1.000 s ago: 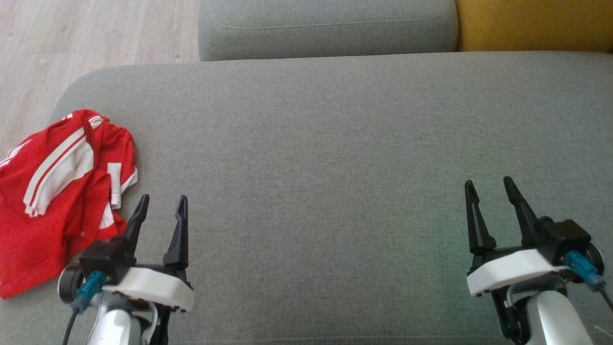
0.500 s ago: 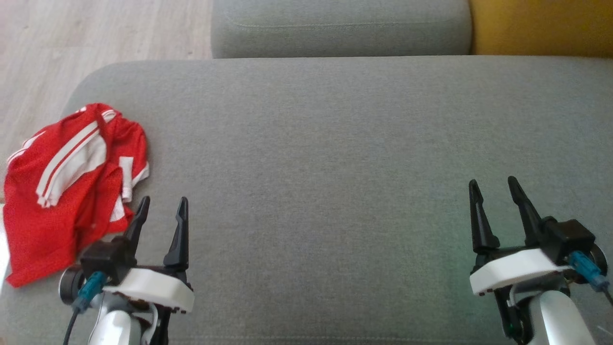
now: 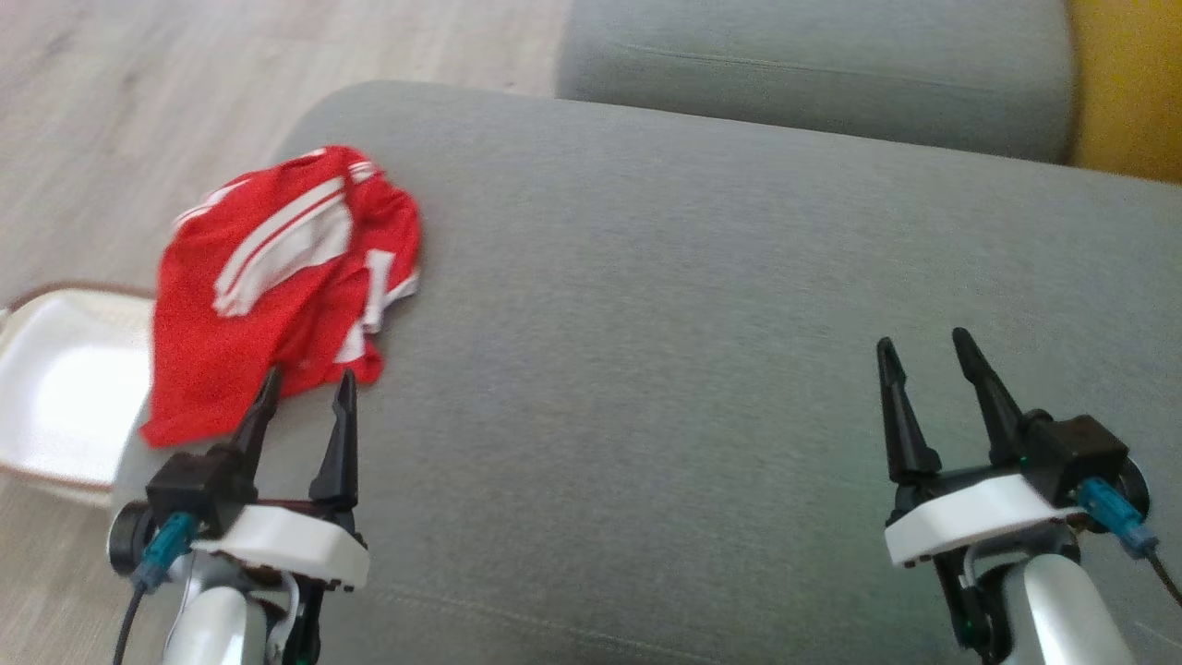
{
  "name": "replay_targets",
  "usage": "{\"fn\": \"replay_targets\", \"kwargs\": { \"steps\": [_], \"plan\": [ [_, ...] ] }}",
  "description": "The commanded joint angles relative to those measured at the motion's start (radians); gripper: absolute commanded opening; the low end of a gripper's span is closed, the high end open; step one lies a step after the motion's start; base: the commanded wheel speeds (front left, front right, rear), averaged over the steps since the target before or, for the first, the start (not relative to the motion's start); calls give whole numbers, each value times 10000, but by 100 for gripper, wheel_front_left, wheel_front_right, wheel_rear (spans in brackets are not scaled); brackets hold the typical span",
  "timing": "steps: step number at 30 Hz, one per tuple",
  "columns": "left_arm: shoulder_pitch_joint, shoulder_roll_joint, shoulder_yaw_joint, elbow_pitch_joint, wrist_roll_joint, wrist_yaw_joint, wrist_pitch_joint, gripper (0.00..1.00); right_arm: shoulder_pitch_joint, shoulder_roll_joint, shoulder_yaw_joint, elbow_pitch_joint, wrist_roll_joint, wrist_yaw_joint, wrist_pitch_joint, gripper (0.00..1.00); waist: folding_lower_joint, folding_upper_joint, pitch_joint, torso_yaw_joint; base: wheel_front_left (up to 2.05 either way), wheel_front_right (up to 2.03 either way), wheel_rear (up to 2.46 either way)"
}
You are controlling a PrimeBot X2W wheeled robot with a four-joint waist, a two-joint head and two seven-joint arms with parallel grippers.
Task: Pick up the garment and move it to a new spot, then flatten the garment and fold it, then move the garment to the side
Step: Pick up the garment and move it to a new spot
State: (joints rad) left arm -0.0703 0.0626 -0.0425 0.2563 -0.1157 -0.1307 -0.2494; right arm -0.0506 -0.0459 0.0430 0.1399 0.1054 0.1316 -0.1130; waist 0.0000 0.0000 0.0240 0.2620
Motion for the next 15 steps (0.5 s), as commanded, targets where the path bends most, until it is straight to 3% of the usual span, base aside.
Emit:
{"fn": "replay_targets", "kwargs": {
  "steps": [1, 8, 15],
  "plan": [
    [-549, 134, 414, -320, 66, 50, -124, 100, -302, -43, 300, -426, 18, -9, 51, 100, 0, 0, 8, 623, 0, 0, 0],
    [-553, 134, 557, -370, 24, 59, -124, 100, -346, -43, 476, -497, 69, -9, 141, 100, 0, 0, 41, 1431, 0, 0, 0],
    [-521, 102, 584, -388, 18, 50, -124, 100, -368, -43, 481, -488, 53, -9, 166, 100, 0, 0, 66, 1734, 0, 0, 0]
  ]
}}
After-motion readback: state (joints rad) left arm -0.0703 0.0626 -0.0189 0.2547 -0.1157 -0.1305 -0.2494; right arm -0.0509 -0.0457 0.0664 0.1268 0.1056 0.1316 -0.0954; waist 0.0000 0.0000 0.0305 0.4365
